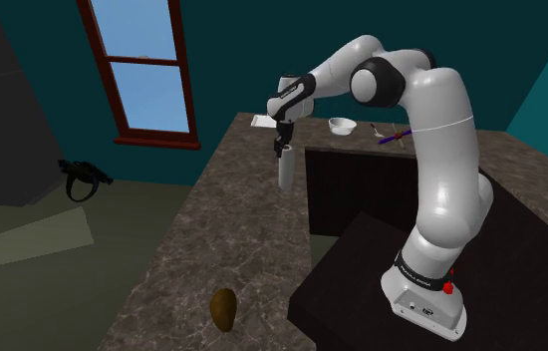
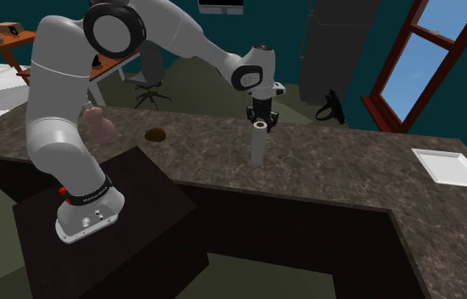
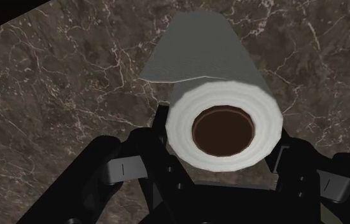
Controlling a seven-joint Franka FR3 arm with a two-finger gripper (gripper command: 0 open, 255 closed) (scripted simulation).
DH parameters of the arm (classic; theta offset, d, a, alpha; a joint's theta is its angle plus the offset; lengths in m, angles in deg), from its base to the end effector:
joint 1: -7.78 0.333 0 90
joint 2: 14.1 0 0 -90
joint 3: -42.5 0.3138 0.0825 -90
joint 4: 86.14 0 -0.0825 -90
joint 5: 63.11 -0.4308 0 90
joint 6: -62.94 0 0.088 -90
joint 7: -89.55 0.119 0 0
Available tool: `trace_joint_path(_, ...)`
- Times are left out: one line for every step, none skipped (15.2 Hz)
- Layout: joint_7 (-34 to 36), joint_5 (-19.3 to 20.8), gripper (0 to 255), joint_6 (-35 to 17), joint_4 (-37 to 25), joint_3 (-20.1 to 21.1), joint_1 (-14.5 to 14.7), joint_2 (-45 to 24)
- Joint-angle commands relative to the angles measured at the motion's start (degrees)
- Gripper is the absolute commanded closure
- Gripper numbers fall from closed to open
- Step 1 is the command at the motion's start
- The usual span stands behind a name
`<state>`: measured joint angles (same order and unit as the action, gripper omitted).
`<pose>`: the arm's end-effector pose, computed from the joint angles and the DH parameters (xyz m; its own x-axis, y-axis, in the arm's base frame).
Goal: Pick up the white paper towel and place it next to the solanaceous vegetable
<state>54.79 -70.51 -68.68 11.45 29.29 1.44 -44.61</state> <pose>0.6808 -0.2235 0.2558 0.9743 0.2181 0.0565 0.2150 -0.9750 0.0556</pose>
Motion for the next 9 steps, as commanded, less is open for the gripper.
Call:
trace_joint_path(0.14,0.24,255,1.14,-0.31,-0.15,0.11,0.83)
trace_joint_path(0.20,0.36,255,1.73,-0.50,-0.22,0.16,1.23)
trace_joint_path(0.27,0.47,255,2.32,-0.70,-0.29,0.20,1.63)
trace_joint_path(0.33,0.59,255,2.92,-0.92,-0.36,0.24,2.01)
trace_joint_path(0.39,0.70,255,3.52,-1.16,-0.43,0.28,2.39)
trace_joint_path(0.45,0.81,255,4.12,-1.40,-0.49,0.32,2.75)
trace_joint_path(0.51,0.91,255,4.73,-1.66,-0.55,0.36,3.11)
trace_joint_path(0.57,1.02,255,5.34,-1.94,-0.61,0.39,3.46)
trace_joint_path(0.63,1.12,255,5.96,-2.23,-0.67,0.42,3.79)
